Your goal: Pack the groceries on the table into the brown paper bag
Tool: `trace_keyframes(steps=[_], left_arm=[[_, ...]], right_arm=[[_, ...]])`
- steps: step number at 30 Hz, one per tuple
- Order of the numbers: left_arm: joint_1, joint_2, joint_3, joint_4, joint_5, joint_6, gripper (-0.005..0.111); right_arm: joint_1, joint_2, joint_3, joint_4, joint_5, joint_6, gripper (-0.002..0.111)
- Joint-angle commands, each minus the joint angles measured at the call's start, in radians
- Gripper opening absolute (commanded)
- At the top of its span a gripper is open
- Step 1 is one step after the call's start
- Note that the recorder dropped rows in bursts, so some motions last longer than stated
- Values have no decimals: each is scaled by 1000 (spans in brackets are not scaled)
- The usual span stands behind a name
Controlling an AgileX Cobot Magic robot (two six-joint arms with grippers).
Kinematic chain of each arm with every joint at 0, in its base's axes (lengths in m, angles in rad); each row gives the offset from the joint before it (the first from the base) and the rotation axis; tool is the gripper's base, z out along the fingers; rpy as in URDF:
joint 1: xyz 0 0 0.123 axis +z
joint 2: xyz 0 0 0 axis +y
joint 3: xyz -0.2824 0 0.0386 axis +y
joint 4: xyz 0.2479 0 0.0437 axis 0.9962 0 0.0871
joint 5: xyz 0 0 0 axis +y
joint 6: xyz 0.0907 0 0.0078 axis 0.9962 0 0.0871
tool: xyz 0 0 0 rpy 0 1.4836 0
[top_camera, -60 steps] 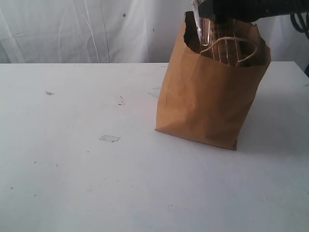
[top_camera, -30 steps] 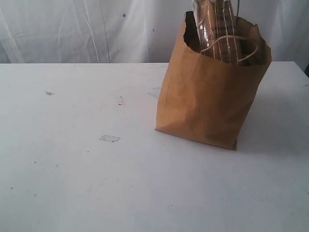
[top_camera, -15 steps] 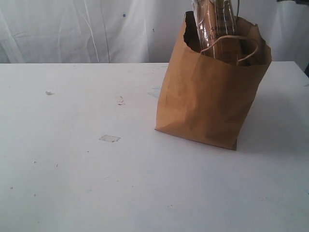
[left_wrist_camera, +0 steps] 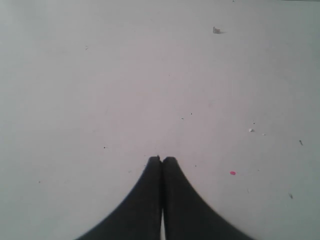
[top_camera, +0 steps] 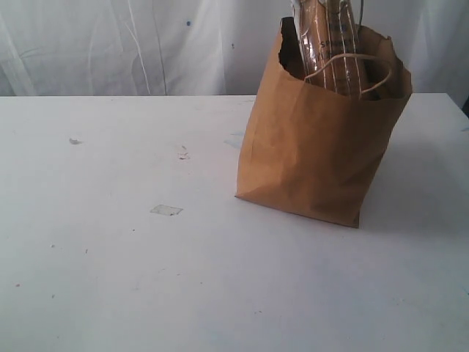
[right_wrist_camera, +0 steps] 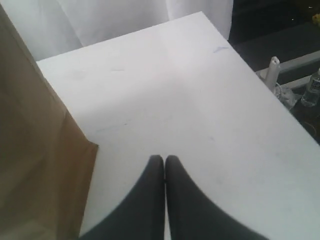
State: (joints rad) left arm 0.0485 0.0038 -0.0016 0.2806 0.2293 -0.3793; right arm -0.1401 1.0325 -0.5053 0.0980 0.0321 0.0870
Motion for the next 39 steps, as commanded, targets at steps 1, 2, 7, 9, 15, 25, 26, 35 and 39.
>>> trace_keyframes(steps=[1,2,7,9,15,25,26,35,39], left_arm=[[-4,-4,2,4,2,1,0],[-4,-4,2,4,2,1,0],[-4,-4,2,4,2,1,0],[-4,-4,2,4,2,1,0],[-4,-4,2,4,2,1,0],[-4,-4,2,4,2,1,0],[-4,-4,2,4,2,1,0],[-4,-4,2,4,2,1,0],[-4,-4,2,4,2,1,0]], right_arm=[[-8,-170,145,5,44,26,0],[-8,-196,161,5,82,26,0],[-8,-306,199,48,336,69,0],[-8,-330,199,143,424,169,0],[-8,-356,199,185,497,209,0],[31,-425,199,90,501,209,0],[31,-470,199,72,496,209,0],[31,-786,199,81,283,209,0],[31,-846,202,74,278,209,0]])
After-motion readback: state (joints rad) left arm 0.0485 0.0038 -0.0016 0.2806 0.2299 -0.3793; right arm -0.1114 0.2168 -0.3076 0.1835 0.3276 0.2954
